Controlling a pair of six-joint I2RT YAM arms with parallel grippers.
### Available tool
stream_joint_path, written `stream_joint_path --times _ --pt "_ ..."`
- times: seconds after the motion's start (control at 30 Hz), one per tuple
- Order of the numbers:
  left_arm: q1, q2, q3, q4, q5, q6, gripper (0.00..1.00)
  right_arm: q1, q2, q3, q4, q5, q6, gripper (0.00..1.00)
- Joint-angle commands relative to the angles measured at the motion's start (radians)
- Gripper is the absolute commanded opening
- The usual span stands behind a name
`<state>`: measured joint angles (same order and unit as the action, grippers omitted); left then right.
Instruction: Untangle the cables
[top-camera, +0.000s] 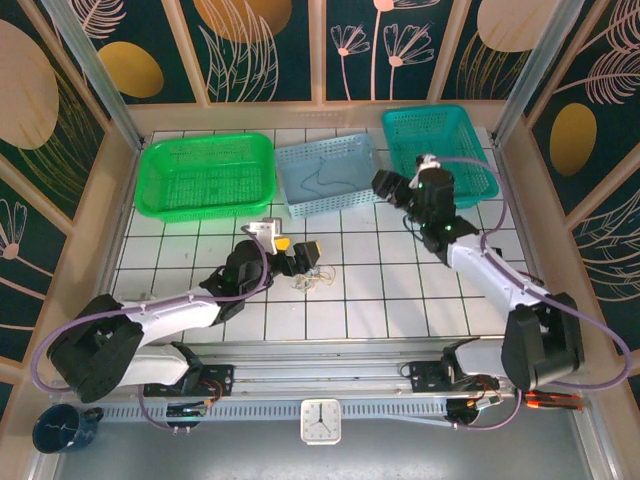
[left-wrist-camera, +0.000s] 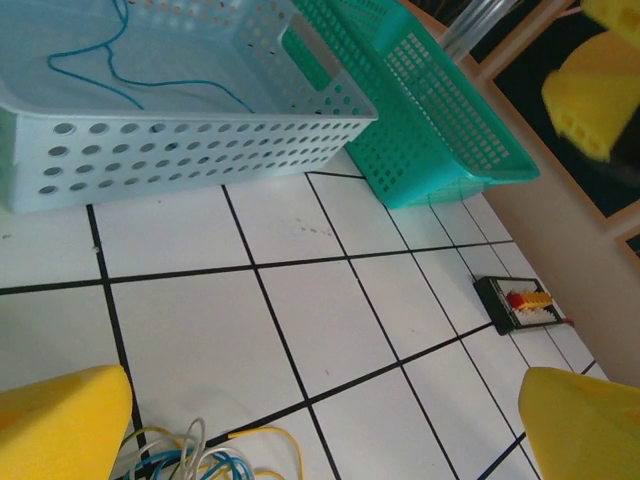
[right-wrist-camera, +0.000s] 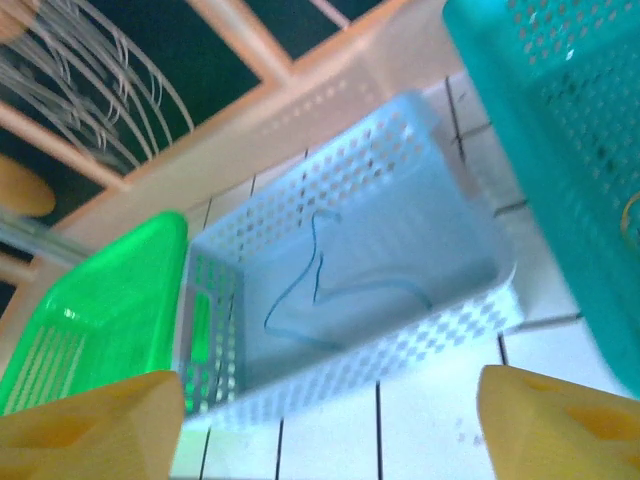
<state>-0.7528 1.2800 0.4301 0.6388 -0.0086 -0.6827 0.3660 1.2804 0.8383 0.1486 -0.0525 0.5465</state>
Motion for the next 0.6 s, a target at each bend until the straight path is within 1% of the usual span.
stream_joint_path --times 0.0,0.1,0.2,0.23,0.4,0.43,0.47,0.5,0.57 --pt "0.008 -0.024 -0.022 0.014 -0.014 -0.041 0.99 0.068 -0.067 -0.083 -0.021 0.107 0.035 0.86" --pt "0.015 -0.027 -0.03 0.012 0.002 -0.065 0.99 0.124 -0.116 -0.157 -0.033 0.144 0.082 0.99" --pt "0.027 -0.031 -0.039 0.004 0.023 -0.11 0.99 0.17 -0.16 -0.209 -0.063 0.167 0.118 0.99" --pt "0.032 -0.033 -0.04 -0.002 0.027 -0.124 0.99 0.175 -0.169 -0.223 -0.066 0.167 0.125 0.99" --pt "0.068 -0.063 -0.036 -0.047 0.054 -0.197 0.99 0.277 -0.197 -0.286 -0.063 0.148 0.166 0.99" --pt "0.078 -0.073 -0.032 -0.061 0.061 -0.212 0.99 0.295 -0.196 -0.298 -0.053 0.135 0.172 0.98" --pt "0.087 -0.083 -0.03 -0.078 0.07 -0.225 0.99 0.311 -0.193 -0.311 -0.035 0.112 0.172 0.95" --pt "0.094 -0.093 -0.028 -0.089 0.077 -0.235 0.99 0.322 -0.19 -0.322 -0.018 0.082 0.17 0.9" --pt "0.109 -0.115 -0.023 -0.128 0.098 -0.253 0.99 0.34 -0.173 -0.346 0.033 0.013 0.168 0.79"
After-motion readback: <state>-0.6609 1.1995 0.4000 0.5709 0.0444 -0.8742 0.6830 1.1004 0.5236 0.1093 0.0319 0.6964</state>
